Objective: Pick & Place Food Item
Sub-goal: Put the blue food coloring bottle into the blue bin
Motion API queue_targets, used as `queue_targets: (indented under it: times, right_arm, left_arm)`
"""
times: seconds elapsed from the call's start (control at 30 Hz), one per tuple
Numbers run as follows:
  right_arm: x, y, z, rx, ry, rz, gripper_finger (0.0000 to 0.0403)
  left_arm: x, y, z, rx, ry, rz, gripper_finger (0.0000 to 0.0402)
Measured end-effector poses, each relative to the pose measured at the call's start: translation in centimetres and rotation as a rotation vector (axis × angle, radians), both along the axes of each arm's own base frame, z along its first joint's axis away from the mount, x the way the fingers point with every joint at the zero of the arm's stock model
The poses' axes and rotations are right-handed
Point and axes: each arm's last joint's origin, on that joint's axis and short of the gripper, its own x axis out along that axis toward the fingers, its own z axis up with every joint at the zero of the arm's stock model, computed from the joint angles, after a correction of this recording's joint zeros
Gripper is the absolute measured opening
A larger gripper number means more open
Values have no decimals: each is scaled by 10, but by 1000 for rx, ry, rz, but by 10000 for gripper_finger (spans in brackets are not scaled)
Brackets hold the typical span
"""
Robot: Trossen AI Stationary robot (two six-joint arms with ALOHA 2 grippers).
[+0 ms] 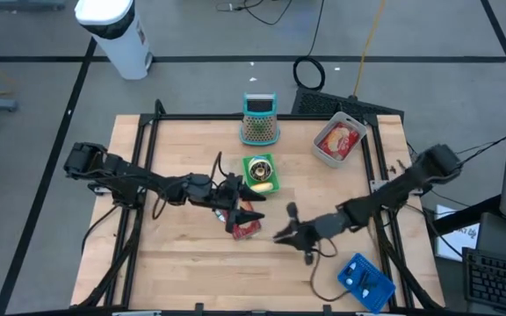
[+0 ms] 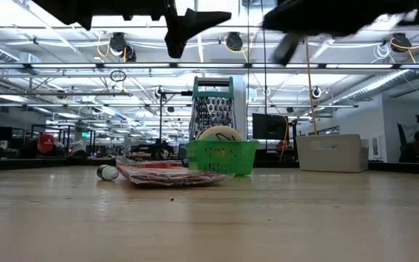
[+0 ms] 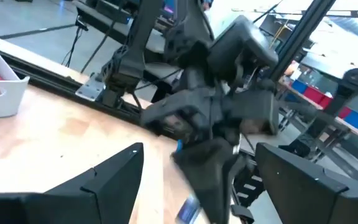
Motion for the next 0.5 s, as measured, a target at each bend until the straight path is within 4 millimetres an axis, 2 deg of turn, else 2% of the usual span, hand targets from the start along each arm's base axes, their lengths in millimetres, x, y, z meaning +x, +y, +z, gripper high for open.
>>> queue_targets:
  times: [0.27, 0.4, 0.5]
  right_arm:
    - [-73, 26, 43, 361, 199, 54, 28]
    - [-107, 43, 50, 511, 320, 104, 35]
    - [-131, 58, 41, 583, 423, 146, 32]
  left_arm:
    - [0, 0, -3, 0, 22, 2, 313]
    - [0, 0, -3, 2, 24, 2, 313]
    - [0, 0, -3, 2, 22, 14, 313]
